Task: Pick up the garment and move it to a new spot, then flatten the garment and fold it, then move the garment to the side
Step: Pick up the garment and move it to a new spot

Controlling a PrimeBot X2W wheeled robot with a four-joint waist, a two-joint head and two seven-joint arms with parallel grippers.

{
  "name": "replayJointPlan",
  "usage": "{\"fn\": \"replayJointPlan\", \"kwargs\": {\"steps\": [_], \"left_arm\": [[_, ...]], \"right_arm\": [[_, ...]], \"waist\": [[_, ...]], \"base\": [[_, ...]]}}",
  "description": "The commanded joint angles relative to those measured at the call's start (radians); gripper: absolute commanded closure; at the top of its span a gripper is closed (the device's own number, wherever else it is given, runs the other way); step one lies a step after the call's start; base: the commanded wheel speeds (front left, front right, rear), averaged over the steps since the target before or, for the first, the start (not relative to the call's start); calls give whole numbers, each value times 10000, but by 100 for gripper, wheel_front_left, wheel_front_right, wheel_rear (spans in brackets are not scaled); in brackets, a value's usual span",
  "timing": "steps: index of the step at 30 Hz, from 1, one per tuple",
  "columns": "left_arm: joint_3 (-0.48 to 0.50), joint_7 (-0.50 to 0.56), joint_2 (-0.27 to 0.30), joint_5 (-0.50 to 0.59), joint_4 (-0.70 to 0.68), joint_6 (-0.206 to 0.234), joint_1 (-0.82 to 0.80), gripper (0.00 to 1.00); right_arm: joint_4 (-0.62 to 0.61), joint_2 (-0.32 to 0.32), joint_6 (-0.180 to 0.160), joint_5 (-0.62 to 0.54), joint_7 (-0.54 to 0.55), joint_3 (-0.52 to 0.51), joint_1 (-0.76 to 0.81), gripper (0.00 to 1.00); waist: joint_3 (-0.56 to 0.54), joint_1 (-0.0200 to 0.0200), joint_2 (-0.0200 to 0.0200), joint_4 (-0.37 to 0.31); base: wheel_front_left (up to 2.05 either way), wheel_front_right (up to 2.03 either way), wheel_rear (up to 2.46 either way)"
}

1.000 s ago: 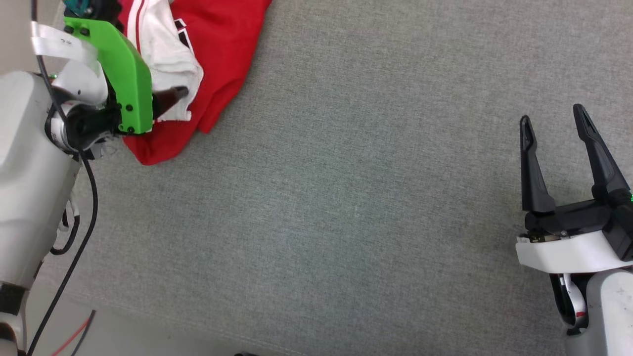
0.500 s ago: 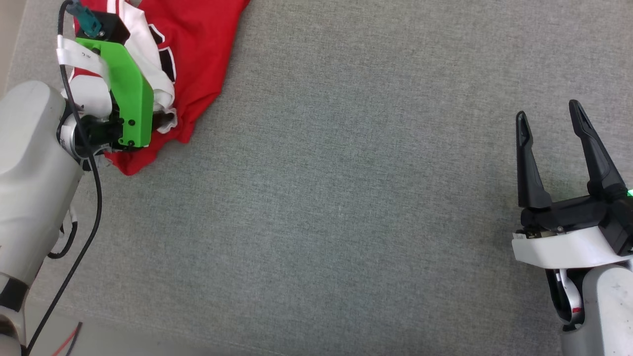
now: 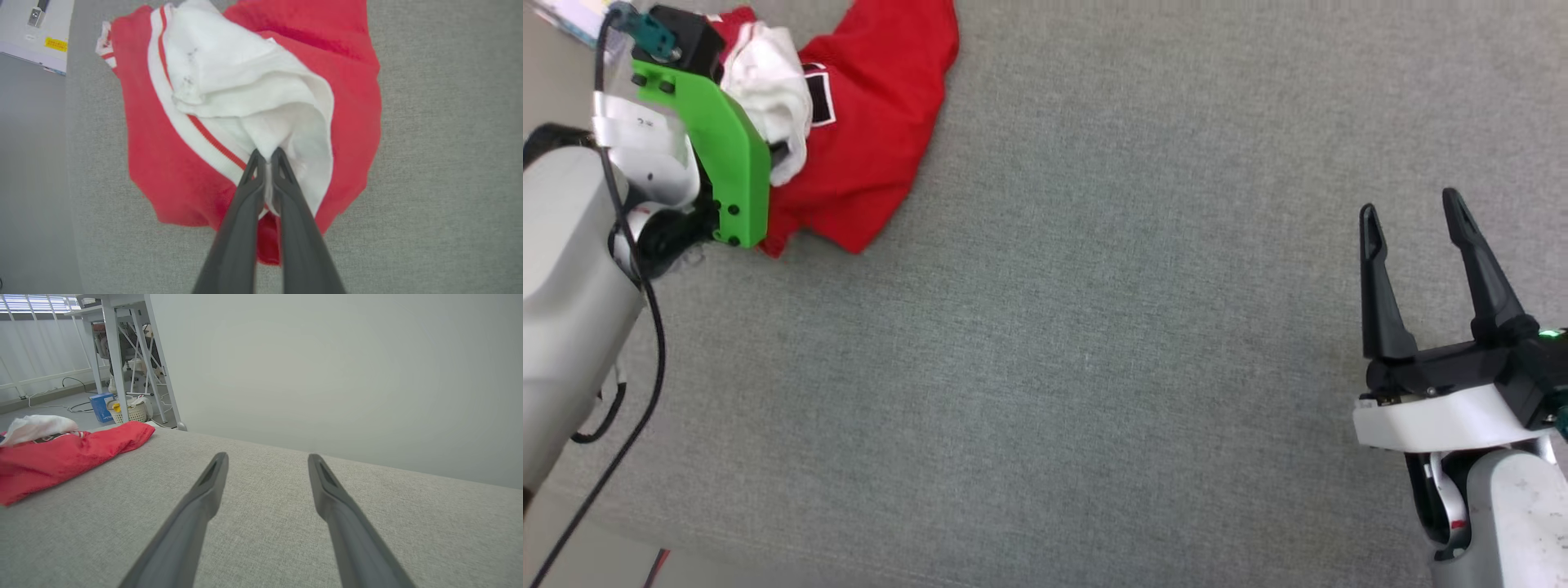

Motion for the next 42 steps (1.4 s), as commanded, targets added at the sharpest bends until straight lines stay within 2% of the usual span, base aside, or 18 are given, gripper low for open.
{"fn": "replayJointPlan", "kwargs": {"steps": [1,10,14,19,30,36,42], "left_arm": [[-38,-232,144,-105,-187,-29,-277,100],[-655,-1243,524,245,-1618,-29,-1113,100],[-851,-1550,431,465,-2167,-29,-1557,100],[-1146,-1757,52,768,-2699,-29,-2102,100],[-1942,-2588,-1445,1290,-3146,-29,-2790,100],[-2783,-3267,-2576,1704,-2752,-29,-2495,100],[-3856,-3890,-3957,1624,-1845,-29,-1551,100]], "right_arm": [[53,53,-7,92,-61,25,129,0],[152,137,-7,491,-61,-65,507,0],[150,140,-7,755,-61,-174,656,0],[117,141,-7,951,-61,-199,652,0],[-11,142,-7,1251,-61,-314,479,0],[-98,142,-7,1367,-61,-487,319,0],[-167,142,-7,1339,-61,-604,124,0]], "waist": [[-576,0,53,0],[-1525,0,53,-475],[-1727,0,53,-781],[-1768,0,53,-1272],[-1280,0,53,-2432],[-866,0,53,-2760],[-504,0,53,-2882]], "base": [[0,0,0],[0,0,0],[0,0,0],[0,0,0],[0,0,0],[0,0,0],[0,0,0]]}}
